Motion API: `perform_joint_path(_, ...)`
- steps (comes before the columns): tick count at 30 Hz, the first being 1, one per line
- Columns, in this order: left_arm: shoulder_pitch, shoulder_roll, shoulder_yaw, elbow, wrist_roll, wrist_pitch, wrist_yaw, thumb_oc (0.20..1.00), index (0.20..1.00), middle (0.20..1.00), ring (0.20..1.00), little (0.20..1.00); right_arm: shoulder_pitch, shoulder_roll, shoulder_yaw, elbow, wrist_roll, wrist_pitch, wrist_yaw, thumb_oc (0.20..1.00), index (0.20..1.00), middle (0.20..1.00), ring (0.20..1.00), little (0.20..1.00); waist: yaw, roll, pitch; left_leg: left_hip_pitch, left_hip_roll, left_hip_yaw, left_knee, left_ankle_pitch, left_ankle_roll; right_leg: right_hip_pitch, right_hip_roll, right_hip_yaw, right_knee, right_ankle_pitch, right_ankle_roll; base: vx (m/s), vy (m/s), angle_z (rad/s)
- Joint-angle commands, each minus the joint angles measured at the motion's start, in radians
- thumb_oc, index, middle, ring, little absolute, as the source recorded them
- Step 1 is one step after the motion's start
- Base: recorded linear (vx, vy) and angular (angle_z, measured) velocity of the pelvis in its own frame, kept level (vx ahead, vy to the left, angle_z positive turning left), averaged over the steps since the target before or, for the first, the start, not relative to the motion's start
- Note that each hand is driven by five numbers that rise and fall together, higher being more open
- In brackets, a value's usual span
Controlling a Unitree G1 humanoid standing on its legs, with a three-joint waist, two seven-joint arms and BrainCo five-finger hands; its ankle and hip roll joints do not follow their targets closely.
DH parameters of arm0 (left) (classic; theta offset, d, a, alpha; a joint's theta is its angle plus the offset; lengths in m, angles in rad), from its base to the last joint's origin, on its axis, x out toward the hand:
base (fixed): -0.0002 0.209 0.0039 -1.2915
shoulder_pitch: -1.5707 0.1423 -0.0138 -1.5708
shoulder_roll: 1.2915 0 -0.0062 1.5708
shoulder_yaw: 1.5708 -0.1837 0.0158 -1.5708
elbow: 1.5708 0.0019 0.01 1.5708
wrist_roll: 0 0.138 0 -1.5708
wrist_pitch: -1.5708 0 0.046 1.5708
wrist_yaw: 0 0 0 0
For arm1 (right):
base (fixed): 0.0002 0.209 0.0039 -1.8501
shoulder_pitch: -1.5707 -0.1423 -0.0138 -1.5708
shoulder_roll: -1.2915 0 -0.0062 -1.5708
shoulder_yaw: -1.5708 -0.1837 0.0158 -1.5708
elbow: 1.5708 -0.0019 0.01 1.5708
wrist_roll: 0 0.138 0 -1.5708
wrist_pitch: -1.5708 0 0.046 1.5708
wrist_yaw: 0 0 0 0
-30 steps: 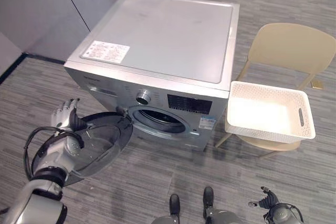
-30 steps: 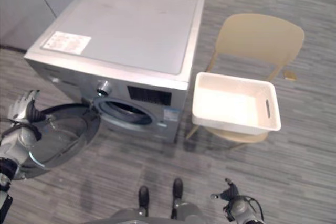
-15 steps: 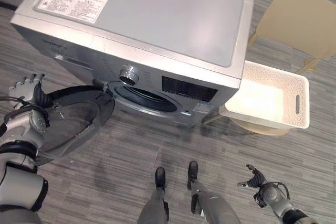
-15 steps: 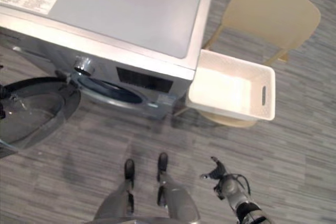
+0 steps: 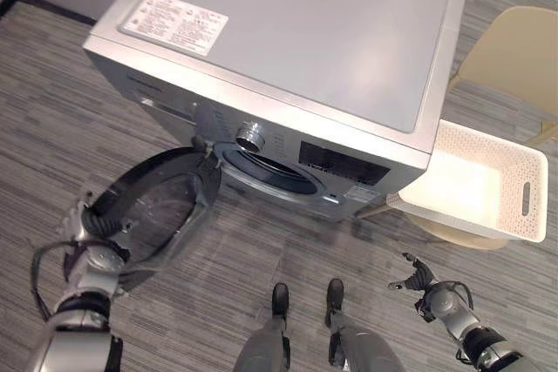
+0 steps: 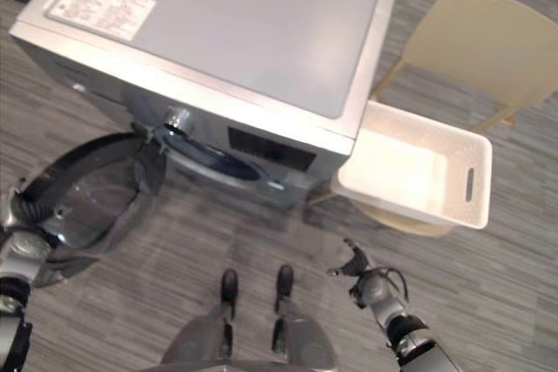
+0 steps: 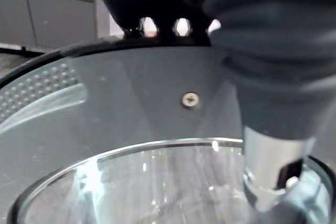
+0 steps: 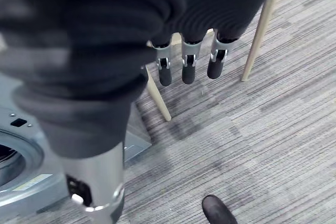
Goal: Grab the laundry basket,head to the washer,open it,put in the laundry and shut it.
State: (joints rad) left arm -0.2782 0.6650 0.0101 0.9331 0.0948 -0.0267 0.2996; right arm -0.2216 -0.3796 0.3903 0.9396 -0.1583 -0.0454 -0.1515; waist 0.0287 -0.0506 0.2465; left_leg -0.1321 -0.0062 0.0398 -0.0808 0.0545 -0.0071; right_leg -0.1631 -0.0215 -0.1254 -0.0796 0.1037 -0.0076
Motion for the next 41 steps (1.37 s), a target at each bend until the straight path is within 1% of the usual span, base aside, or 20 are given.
perform_joint_path(1, 0.141, -0.210, -0.122, -0.086, -0.089, -0.007, -0.062, 1.000, 1.000, 1.000, 1.000, 1.000, 0.059, 0.011, -0.048, -0.045, -0.059, 0.012, -0.010, 1.000, 1.000, 1.000, 1.000, 1.000, -0.010, -0.033, -0.052, -0.046, -0.007, 0.023, -0.006, -0.041, 0.006, -0.006, -0.037, 0.021, 0.148, -0.166, 0.125, -0.01, -0.044, 0.06)
perform_joint_path(5, 0.204, -0.272, -0.165, -0.249, -0.120, -0.024, -0.117, 1.000, 1.000, 1.000, 1.000, 1.000, 0.079, 0.010, -0.069, -0.073, -0.073, 0.017, -0.009, 1.000, 1.000, 1.000, 1.000, 1.000, -0.013, -0.022, -0.061, -0.024, -0.007, 0.026, -0.006, -0.042, 0.008, 0.018, -0.036, 0.022, 0.148, -0.174, 0.119, -0.01, -0.049, 0.13)
perform_joint_path(6, 0.217, -0.296, -0.225, -0.325, -0.109, -0.027, -0.155, 1.000, 1.000, 1.000, 1.000, 1.000, 0.091, 0.012, -0.074, -0.081, -0.077, 0.015, -0.007, 1.000, 1.000, 1.000, 1.000, 1.000, -0.021, -0.017, -0.067, -0.007, -0.004, 0.030, -0.006, -0.041, 0.008, 0.034, -0.032, 0.029, 0.144, -0.179, 0.115, 0.00, -0.095, 0.10)
perform_joint_path(8, 0.204, -0.313, -0.304, -0.385, -0.095, -0.028, -0.200, 1.000, 1.000, 1.000, 1.000, 1.000, 0.103, 0.021, -0.073, -0.069, -0.076, 0.015, -0.011, 1.000, 1.000, 1.000, 1.000, 1.000, -0.034, -0.013, -0.074, 0.012, 0.002, 0.038, -0.006, -0.044, 0.008, 0.050, -0.027, 0.041, 0.132, -0.179, 0.111, 0.00, -0.091, -0.14)
perform_joint_path(10, 0.190, -0.320, -0.331, -0.415, -0.094, -0.030, -0.208, 1.000, 1.000, 1.000, 1.000, 1.000, 0.109, 0.020, -0.071, -0.067, -0.079, 0.014, -0.015, 1.000, 1.000, 1.000, 1.000, 1.000, -0.040, -0.013, -0.074, 0.017, 0.007, 0.046, -0.004, -0.045, 0.007, 0.053, -0.024, 0.049, 0.128, -0.178, 0.110, -0.02, -0.074, -0.38)
perform_joint_path(11, 0.145, -0.335, -0.368, -0.439, -0.099, -0.033, -0.205, 1.000, 1.000, 1.000, 1.000, 1.000, 0.115, 0.023, -0.065, -0.061, -0.077, 0.014, -0.026, 1.000, 1.000, 1.000, 1.000, 1.000, -0.054, -0.013, -0.075, 0.018, 0.013, 0.056, -0.002, -0.045, 0.007, 0.051, -0.018, 0.064, 0.119, -0.175, 0.107, -0.03, -0.076, -0.34)
perform_joint_path(12, 0.144, -0.336, -0.369, -0.438, -0.099, -0.034, -0.204, 1.000, 1.000, 1.000, 1.000, 1.000, 0.115, 0.023, -0.066, -0.061, -0.077, 0.014, -0.026, 1.000, 1.000, 1.000, 1.000, 1.000, -0.052, -0.013, -0.074, 0.018, 0.013, 0.057, -0.002, -0.045, 0.007, 0.051, -0.018, 0.065, 0.119, -0.175, 0.107, -0.07, -0.092, -0.39)
perform_joint_path(13, 0.019, -0.344, -0.407, -0.390, -0.059, -0.031, -0.138, 1.000, 1.000, 1.000, 1.000, 1.000, 0.129, 0.016, -0.058, -0.057, -0.070, 0.013, -0.043, 1.000, 1.000, 1.000, 1.000, 1.000, -0.085, -0.016, -0.078, 0.012, 0.025, 0.083, -0.004, -0.041, 0.004, 0.031, -0.008, 0.091, 0.110, -0.163, 0.106, -0.05, -0.062, -0.41)
perform_joint_path(14, -0.044, -0.336, -0.415, -0.340, -0.014, -0.025, -0.098, 1.000, 1.000, 1.000, 1.000, 1.000, 0.131, 0.011, -0.054, -0.048, -0.068, 0.011, -0.046, 1.000, 1.000, 1.000, 1.000, 1.000, -0.097, -0.017, -0.077, 0.011, 0.029, 0.092, -0.005, -0.041, 0.003, 0.023, -0.004, 0.101, 0.110, -0.160, 0.107, -0.06, -0.063, -0.59)
perform_joint_path(16, -0.090, -0.327, -0.418, -0.287, 0.003, -0.020, -0.073, 1.000, 1.000, 1.000, 1.000, 1.000, 0.134, 0.006, -0.049, -0.041, -0.068, 0.010, -0.050, 1.000, 1.000, 1.000, 1.000, 1.000, -0.105, -0.017, -0.081, 0.001, 0.033, 0.100, -0.006, -0.036, 0.001, 0.009, 0.000, 0.109, 0.108, -0.152, 0.107, -0.05, -0.020, -0.74)
perform_joint_path(17, -0.173, -0.296, -0.416, -0.157, 0.037, -0.003, -0.031, 1.000, 1.000, 1.000, 1.000, 1.000, 0.138, -0.010, -0.044, -0.024, -0.066, 0.008, -0.055, 1.000, 1.000, 1.000, 1.000, 1.000, -0.121, -0.014, -0.084, -0.012, 0.039, 0.113, -0.006, -0.031, -0.002, -0.012, 0.008, 0.122, 0.105, -0.141, 0.109, -0.06, -0.019, -0.70)
perform_joint_path(21, -0.196, -0.260, -0.400, -0.092, 0.052, -0.004, -0.024, 1.000, 1.000, 1.000, 1.000, 1.000, 0.157, -0.034, -0.060, -0.007, -0.047, 0.004, -0.054, 1.000, 1.000, 1.000, 1.000, 1.000, -0.132, -0.005, -0.092, -0.029, 0.047, 0.127, -0.006, -0.023, -0.008, -0.030, 0.009, 0.129, 0.095, -0.128, 0.113, -0.02, -0.023, -0.51)
perform_joint_path(24, -0.118, -0.259, -0.370, -0.120, 0.029, -0.018, -0.043, 1.000, 1.000, 1.000, 1.000, 1.000, 0.170, -0.033, -0.087, 0.025, -0.032, 0.004, -0.053, 1.000, 1.000, 1.000, 1.000, 1.000, -0.127, 0.008, -0.099, -0.023, 0.045, 0.122, -0.006, -0.022, -0.011, -0.016, 0.005, 0.122, 0.079, -0.126, 0.111, 0.04, -0.018, -0.04)
perform_joint_path(25, -0.046, -0.264, -0.351, -0.144, 0.011, -0.022, -0.059, 1.000, 1.000, 1.000, 1.000, 1.000, 0.169, -0.028, -0.100, 0.051, -0.026, 0.007, -0.055, 1.000, 1.000, 1.000, 1.000, 1.000, -0.122, 0.015, -0.104, -0.015, 0.043, 0.116, -0.006, -0.022, -0.013, 0.001, 0.002, 0.118, 0.069, -0.128, 0.109, 0.04, -0.018, 0.10)
perform_joint_path(26, -0.046, -0.264, -0.350, -0.144, 0.011, -0.022, -0.059, 1.000, 1.000, 1.000, 1.000, 1.000, 0.169, -0.028, -0.100, 0.051, -0.026, 0.007, -0.055, 1.000, 1.000, 1.000, 1.000, 1.000, -0.122, 0.015, -0.104, -0.015, 0.043, 0.116, -0.006, -0.022, -0.013, 0.001, 0.002, 0.118, 0.069, -0.128, 0.109, 0.04, -0.021, 0.12)
perform_joint_path(28, 0.108, -0.282, -0.297, -0.172, -0.036, -0.029, -0.100, 1.000, 1.000, 1.000, 1.000, 1.000, 0.158, -0.017, -0.125, 0.083, -0.017, 0.015, -0.055, 1.000, 1.000, 1.000, 1.000, 1.000, -0.103, 0.025, -0.113, 0.006, 0.037, 0.105, -0.006, -0.023, -0.013, 0.033, -0.001, 0.109, 0.060, -0.132, 0.107, 0.02, -0.031, 0.10)
perform_joint_path(30, 0.144, -0.286, -0.286, -0.175, -0.047, -0.028, -0.115, 1.000, 1.000, 1.000, 1.000, 1.000, 0.154, -0.014, -0.133, 0.091, -0.015, 0.017, -0.055, 1.000, 1.000, 1.000, 1.000, 1.000, -0.097, 0.027, -0.115, 0.014, 0.034, 0.100, -0.006, -0.024, -0.012, 0.044, -0.001, 0.105, 0.058, -0.134, 0.107, 0.02, -0.028, 0.08)
perform_joint_path(33, 0.275, -0.304, -0.231, -0.165, -0.080, -0.024, -0.166, 1.000, 1.000, 1.000, 1.000, 1.000, 0.155, -0.017, -0.187, 0.075, 0.009, 0.024, -0.054, 1.000, 1.000, 1.000, 1.000, 1.000, -0.071, 0.035, -0.133, 0.048, 0.025, 0.083, -0.006, -0.033, -0.010, 0.091, -0.005, 0.087, 0.051, -0.145, 0.106, 0.05, -0.019, 0.17)
perform_joint_path(37, 0.327, -0.333, -0.198, -0.104, -0.110, -0.019, -0.185, 1.000, 1.000, 1.000, 1.000, 1.000, 0.173, -0.015, -0.261, 0.071, 0.090, 0.017, -0.059, 1.000, 1.000, 1.000, 1.000, 1.000, -0.053, 0.042, -0.152, 0.080, 0.016, 0.067, -0.006, -0.045, -0.009, 0.135, -0.011, 0.064, 0.042, -0.155, 0.108, 0.04, 0.004, 0.27)
perform_joint_path(41, 0.319, -0.356, -0.192, -0.027, -0.124, -0.020, -0.187, 1.000, 1.000, 1.000, 1.000, 1.000, 0.183, 0.007, -0.307, 0.115, 0.183, 0.009, -0.056, 1.000, 1.000, 1.000, 1.000, 1.000, -0.045, 0.042, -0.170, 0.105, 0.015, 0.059, -0.006, -0.054, -0.011, 0.166, -0.014, 0.046, 0.035, -0.164, 0.107, 0.03, 0.004, 0.35)
